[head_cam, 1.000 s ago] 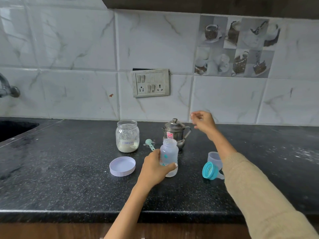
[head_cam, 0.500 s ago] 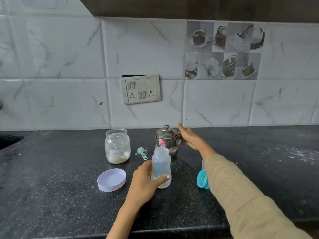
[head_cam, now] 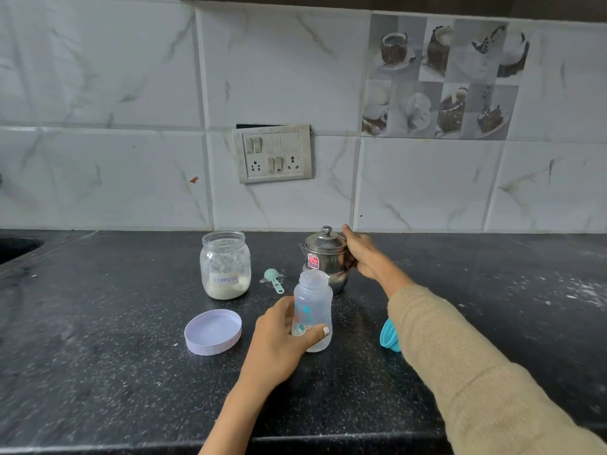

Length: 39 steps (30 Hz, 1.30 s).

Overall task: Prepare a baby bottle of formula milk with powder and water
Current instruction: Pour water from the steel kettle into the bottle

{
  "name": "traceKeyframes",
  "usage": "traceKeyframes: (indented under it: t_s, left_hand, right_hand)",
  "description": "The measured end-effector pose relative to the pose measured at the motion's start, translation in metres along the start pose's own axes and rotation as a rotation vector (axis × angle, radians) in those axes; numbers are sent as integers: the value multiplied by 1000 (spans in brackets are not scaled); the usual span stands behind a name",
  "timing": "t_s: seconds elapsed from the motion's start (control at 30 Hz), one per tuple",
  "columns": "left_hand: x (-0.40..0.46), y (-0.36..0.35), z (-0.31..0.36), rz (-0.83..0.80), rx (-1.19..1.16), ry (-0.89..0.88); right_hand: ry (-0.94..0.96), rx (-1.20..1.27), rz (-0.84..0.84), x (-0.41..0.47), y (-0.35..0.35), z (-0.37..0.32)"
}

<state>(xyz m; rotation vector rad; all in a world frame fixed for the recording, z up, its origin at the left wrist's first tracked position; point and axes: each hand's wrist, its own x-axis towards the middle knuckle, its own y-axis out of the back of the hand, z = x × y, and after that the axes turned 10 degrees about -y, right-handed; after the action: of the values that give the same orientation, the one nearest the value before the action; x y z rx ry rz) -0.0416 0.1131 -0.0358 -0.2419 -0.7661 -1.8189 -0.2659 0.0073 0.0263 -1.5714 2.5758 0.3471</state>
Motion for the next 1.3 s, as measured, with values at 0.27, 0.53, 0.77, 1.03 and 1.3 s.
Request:
traceKeyframes:
  t_s: [0.27, 0.53, 0.77, 1.03, 1.3]
  left_hand:
    - [0, 0, 0, 1, 13, 0]
    - [-2, 0, -1, -5, 22, 12]
    - [-5, 1, 0, 14, 2, 23]
    - [-7, -1, -1, 33, 11, 11]
    - [-8, -1, 1, 80, 20, -19]
  right_hand:
    - [-54, 117, -39, -7, 2, -2]
    - [-100, 225, 18, -16, -1, -2]
    - [-148, 233, 44, -25, 6, 2]
    - [-180, 259, 39, -35, 18, -3]
    - [-130, 183, 35, -70, 30, -30]
